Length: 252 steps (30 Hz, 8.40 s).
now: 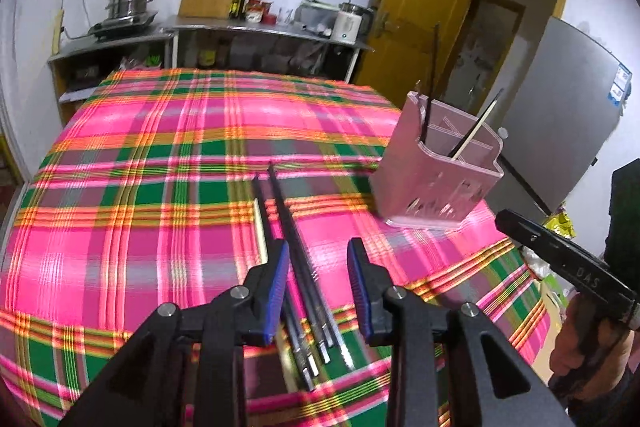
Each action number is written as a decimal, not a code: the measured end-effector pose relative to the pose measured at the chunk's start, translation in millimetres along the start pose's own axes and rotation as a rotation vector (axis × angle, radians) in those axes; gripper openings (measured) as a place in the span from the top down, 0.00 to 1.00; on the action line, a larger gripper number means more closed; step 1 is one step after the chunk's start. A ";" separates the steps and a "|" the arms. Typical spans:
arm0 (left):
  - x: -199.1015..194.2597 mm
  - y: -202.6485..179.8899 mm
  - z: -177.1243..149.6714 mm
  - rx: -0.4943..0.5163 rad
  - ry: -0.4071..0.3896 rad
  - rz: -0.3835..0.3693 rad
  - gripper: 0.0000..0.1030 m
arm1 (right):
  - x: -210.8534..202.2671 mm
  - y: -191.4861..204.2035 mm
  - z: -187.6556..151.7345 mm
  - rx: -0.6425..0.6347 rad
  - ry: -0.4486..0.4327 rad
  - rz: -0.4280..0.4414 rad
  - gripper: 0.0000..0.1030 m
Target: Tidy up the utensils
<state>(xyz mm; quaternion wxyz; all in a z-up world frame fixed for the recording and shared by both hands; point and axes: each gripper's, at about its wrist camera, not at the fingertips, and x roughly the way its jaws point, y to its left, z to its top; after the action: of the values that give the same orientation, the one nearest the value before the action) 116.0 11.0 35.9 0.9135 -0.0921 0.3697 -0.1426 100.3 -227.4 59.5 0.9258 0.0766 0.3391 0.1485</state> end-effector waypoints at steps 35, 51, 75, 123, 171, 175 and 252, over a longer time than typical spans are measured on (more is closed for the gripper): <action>88.6 32.2 -21.0 0.065 0.149 0.218 0.73 | 76.0 27.8 -24.1 -0.063 0.176 0.031 0.83; 98.9 62.9 0.7 -0.001 0.176 0.160 0.75 | 146.6 63.0 -15.5 -0.102 0.271 0.085 0.83; 119.1 73.3 24.7 0.021 0.182 0.177 0.87 | 168.0 72.1 -19.6 -0.125 0.336 0.023 0.83; 87.9 60.7 59.7 0.035 0.156 0.115 0.95 | 149.5 79.0 12.2 -0.140 0.275 0.040 0.95; -34.6 -102.0 126.2 0.166 -0.067 -0.161 0.95 | -40.6 -5.6 78.1 0.000 -0.125 -0.035 0.95; -38.1 -116.2 146.7 0.177 -0.101 -0.184 0.95 | -54.1 -14.8 95.9 -0.001 -0.175 -0.051 0.95; 49.6 28.9 -6.0 -0.043 0.120 0.073 0.69 | 30.4 23.9 1.5 -0.046 0.073 0.031 0.86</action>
<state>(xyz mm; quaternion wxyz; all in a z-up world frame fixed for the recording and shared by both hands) 151.4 21.6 -8.5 0.8921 -0.0896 0.4297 -0.1067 118.0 -194.9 48.1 0.9119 0.0548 0.3681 0.1732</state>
